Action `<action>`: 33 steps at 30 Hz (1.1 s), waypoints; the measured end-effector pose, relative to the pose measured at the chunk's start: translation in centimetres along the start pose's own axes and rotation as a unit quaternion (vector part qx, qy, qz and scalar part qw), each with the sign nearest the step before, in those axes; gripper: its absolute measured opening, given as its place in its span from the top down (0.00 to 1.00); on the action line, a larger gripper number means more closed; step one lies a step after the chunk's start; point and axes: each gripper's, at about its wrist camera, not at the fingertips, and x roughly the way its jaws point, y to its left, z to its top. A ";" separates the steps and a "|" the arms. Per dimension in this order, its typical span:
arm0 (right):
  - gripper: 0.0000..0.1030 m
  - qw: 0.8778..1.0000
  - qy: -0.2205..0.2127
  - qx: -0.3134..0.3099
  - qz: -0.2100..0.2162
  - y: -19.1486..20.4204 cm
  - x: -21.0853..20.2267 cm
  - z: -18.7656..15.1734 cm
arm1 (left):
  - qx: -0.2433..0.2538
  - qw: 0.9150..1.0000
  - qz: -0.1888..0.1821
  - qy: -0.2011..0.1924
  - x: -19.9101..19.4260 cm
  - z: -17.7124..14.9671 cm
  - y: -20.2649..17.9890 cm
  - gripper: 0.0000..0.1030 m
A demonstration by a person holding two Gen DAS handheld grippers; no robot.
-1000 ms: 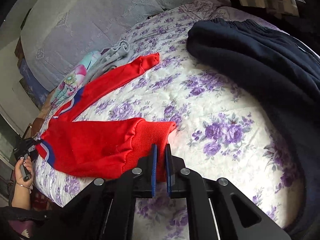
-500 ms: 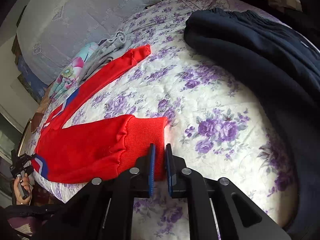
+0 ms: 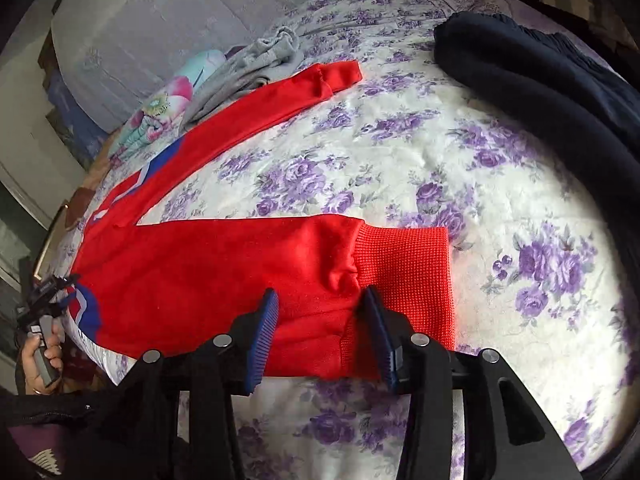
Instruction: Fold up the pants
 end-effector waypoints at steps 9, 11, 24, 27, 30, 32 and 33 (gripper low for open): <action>0.40 0.985 -0.047 -0.164 0.019 10.1 -2.8 7.6 | 0.014 0.997 -0.038 -0.066 -5.7 8.6 -1.4 0.04; 0.40 0.973 -0.031 -0.225 0.042 14.4 -0.7 10.1 | 0.006 0.999 -0.032 -0.036 -2.9 12.0 -0.7 0.04; 0.41 0.874 0.102 -0.472 0.051 33.1 22.6 19.6 | -0.017 0.995 -0.028 0.097 11.8 19.0 -0.1 0.19; 0.63 0.861 0.126 -0.491 0.053 34.2 26.6 19.4 | -0.010 0.994 -0.022 0.103 12.4 18.9 -0.2 0.42; 0.89 0.855 0.158 -0.494 0.029 34.2 30.1 19.3 | -0.003 0.995 -0.019 0.096 12.2 18.9 0.2 0.53; 1.00 0.863 0.169 -0.475 0.029 33.7 30.7 19.8 | -0.012 0.995 -0.029 0.093 11.8 19.2 0.6 0.56; 1.00 0.870 0.169 -0.462 0.033 33.4 30.2 20.3 | -0.019 0.995 -0.035 0.090 11.3 19.3 0.8 0.57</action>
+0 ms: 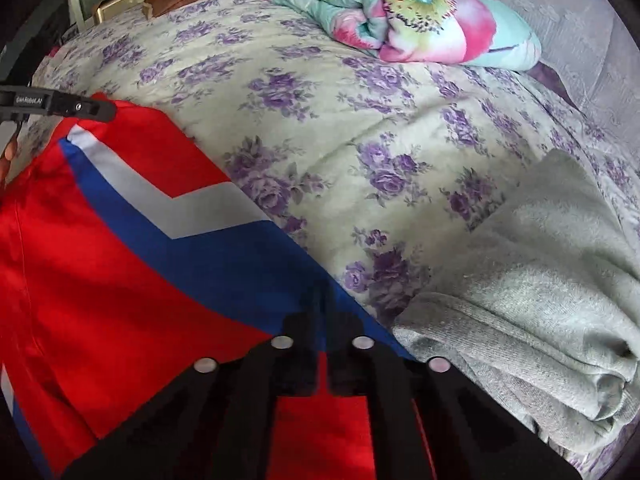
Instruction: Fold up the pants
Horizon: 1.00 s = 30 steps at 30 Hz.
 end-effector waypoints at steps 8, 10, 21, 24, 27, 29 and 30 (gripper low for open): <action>1.00 0.996 -0.087 -0.020 0.013 1.5 -10.7 -3.2 | 0.014 0.999 -0.025 -0.028 -3.8 -0.5 -1.6 0.67; 0.78 0.996 -0.084 -0.030 -0.007 1.9 -11.0 -3.4 | 0.014 0.999 -0.024 -0.029 -4.1 -0.7 -1.9 0.67; 0.53 0.997 0.000 -0.078 0.007 1.4 -1.3 2.0 | 0.019 0.999 -0.001 0.033 1.2 -0.1 -1.3 0.35; 0.64 0.997 0.042 -0.056 0.030 -0.1 1.1 2.0 | 0.034 0.999 0.013 0.022 1.7 -0.3 -1.7 0.50; 0.98 0.998 0.027 -0.012 0.055 -1.4 -0.7 1.6 | 0.020 1.000 -0.015 0.006 0.4 -0.1 -1.0 0.68; 0.98 0.998 -0.003 -0.013 0.066 -0.9 -3.6 0.8 | 0.017 0.999 -0.027 -0.002 -0.7 -0.2 -0.7 0.72; 0.98 0.997 -0.017 -0.017 0.072 -0.5 -5.2 0.2 | 0.019 0.999 -0.030 -0.004 -1.2 -0.3 -0.8 0.73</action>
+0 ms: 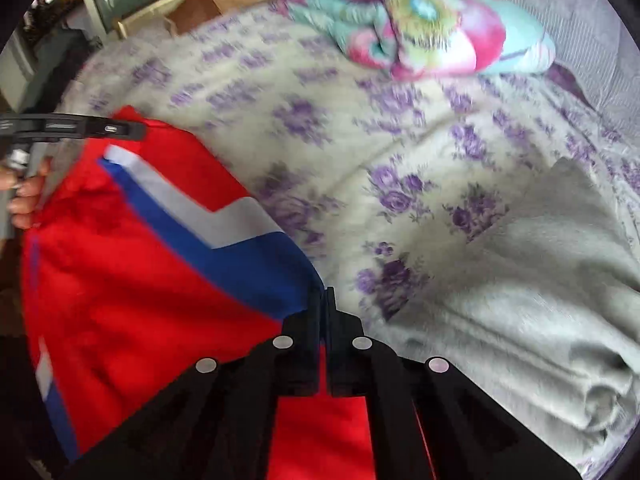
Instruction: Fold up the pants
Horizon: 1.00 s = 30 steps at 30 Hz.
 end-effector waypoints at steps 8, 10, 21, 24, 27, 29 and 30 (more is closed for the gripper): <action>0.98 0.995 -0.080 -0.054 -0.001 9.5 -10.8 -6.0 | 0.037 0.998 -0.038 -0.029 -5.7 -2.6 -2.5 0.74; 0.98 0.993 -0.098 -0.060 0.007 12.4 -12.9 -8.3 | 0.048 0.997 -0.046 -0.033 -7.4 -3.9 -2.8 0.73; 0.98 0.986 -0.139 -0.025 0.087 24.5 -10.1 -18.7 | -0.066 0.994 -0.084 0.000 -13.1 -13.0 4.2 0.26; 0.98 0.983 -0.148 0.027 0.110 23.7 -8.5 -20.1 | -0.094 0.989 -0.116 0.014 -13.4 -15.3 4.7 0.23; 0.98 0.979 -0.165 0.044 0.115 23.9 -8.1 -20.9 | -0.103 0.984 -0.144 0.022 -13.0 -16.6 3.7 0.20; 0.98 0.976 -0.174 0.053 0.120 23.7 -8.3 -20.9 | -0.103 0.982 -0.155 0.025 -12.4 -16.8 2.6 0.20; 0.98 0.975 -0.178 0.055 0.121 23.5 -8.3 -20.9 | -0.104 0.982 -0.158 0.024 -12.1 -16.7 2.1 0.20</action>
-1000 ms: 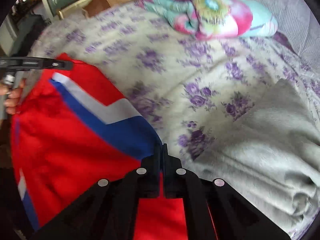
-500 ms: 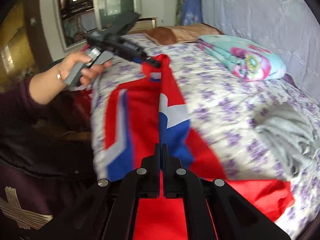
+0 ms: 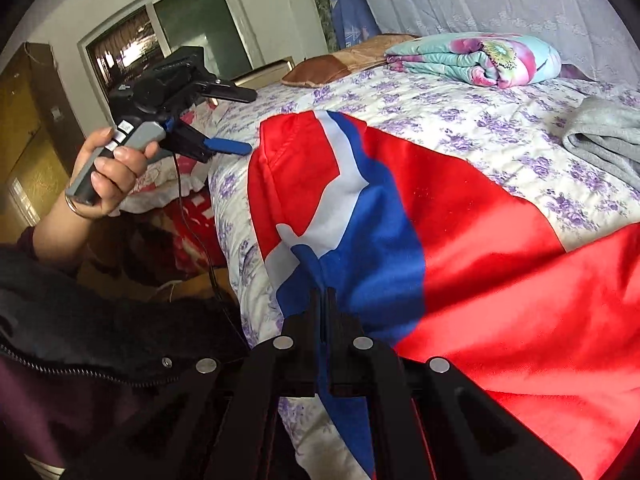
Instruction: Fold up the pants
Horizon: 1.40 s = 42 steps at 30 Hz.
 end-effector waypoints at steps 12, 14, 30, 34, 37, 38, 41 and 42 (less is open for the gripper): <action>0.97 1.000 -0.029 0.007 -0.003 0.3 -0.7 -0.1 | -0.037 0.999 0.000 -0.035 2.7 4.4 0.9 0.84; 0.97 0.999 -0.042 0.003 0.001 0.9 -1.5 0.3 | 0.005 0.999 0.014 -0.049 1.8 3.9 -0.6 0.84; 0.97 0.999 0.022 -0.028 -0.041 3.0 2.1 -1.4 | 0.077 0.986 0.114 -0.091 1.3 0.8 3.3 0.83; 0.97 0.996 0.030 -0.046 -0.075 3.8 2.7 -1.9 | 0.103 0.982 0.129 -0.090 1.5 0.6 3.0 0.83; 0.88 0.996 0.045 -0.040 -0.070 3.9 3.4 -2.3 | 0.094 0.986 0.119 -0.075 0.9 0.2 3.5 0.82; 0.85 0.997 0.041 -0.037 -0.061 3.9 3.2 -2.3 | 0.093 0.986 0.116 -0.071 0.4 -0.1 3.6 0.82; 0.68 0.998 0.020 -0.037 -0.055 4.0 1.7 -2.4 | 0.087 0.988 0.119 -0.052 -0.9 -0.9 2.9 0.81; 0.51 0.997 -0.001 -0.038 -0.069 4.0 0.4 -2.2 | 0.087 0.987 0.123 -0.052 -1.4 -1.2 2.5 0.78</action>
